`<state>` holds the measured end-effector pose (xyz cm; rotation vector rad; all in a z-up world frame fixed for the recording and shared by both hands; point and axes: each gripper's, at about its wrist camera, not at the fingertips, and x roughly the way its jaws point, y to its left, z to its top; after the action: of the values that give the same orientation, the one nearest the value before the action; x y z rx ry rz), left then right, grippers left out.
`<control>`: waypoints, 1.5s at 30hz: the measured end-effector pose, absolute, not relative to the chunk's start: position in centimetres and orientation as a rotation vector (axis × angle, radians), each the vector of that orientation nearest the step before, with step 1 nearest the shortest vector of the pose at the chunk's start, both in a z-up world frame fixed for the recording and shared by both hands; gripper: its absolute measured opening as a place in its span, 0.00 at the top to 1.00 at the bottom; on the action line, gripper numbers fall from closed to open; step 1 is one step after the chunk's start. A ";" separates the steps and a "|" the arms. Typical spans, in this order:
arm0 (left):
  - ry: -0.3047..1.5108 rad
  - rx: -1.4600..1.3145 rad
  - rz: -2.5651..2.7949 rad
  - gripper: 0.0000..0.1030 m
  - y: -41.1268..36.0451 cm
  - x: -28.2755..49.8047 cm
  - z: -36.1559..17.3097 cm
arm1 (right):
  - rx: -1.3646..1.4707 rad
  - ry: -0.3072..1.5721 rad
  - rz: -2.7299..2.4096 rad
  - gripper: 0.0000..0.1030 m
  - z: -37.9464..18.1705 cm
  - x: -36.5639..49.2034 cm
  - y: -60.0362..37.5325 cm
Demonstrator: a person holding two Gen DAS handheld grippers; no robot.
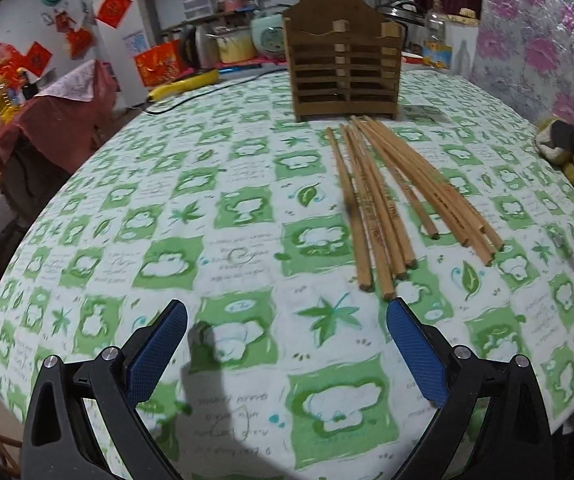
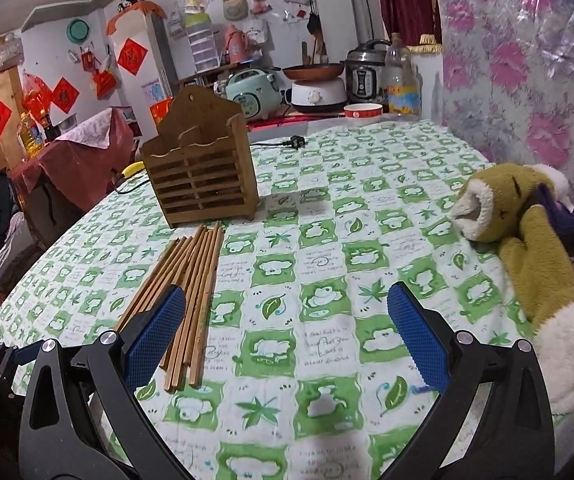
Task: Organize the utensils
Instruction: 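Close the left tool on one wooden chopstick while the right tool grasps another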
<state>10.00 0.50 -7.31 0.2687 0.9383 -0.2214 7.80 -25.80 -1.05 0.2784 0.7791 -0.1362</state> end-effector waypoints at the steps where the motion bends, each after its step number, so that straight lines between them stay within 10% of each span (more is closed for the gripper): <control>1: 0.947 0.286 -0.205 0.05 0.4 10.5 -7.4 | 0.284 0.786 -0.134 0.06 -1.2 7.9 -25.9; 17: 0.974 0.365 -0.181 0.04 -1.3 14.7 -7.8 | 0.309 0.809 -0.077 0.06 -2.4 7.8 -26.2; 25: 0.925 0.354 -0.158 0.28 0.8 14.5 -7.4 | 0.145 0.924 0.128 0.06 -2.8 7.5 -23.2; 32: 0.875 0.427 -0.150 0.30 -0.6 13.8 -7.5 | -0.077 1.041 0.211 0.48 -5.0 7.6 -18.6; 37: 0.900 0.357 -0.244 0.65 -0.6 13.7 -7.5 | 0.000 1.091 0.252 0.66 -5.4 8.5 -19.0; 45: 0.902 0.390 -0.275 0.77 -1.9 13.4 -7.7 | 0.080 1.113 0.209 0.85 -6.1 10.2 -20.8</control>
<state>13.36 -1.86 -7.69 0.3902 0.9019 -0.2750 10.23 -20.76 -6.06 0.0795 1.1130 0.2088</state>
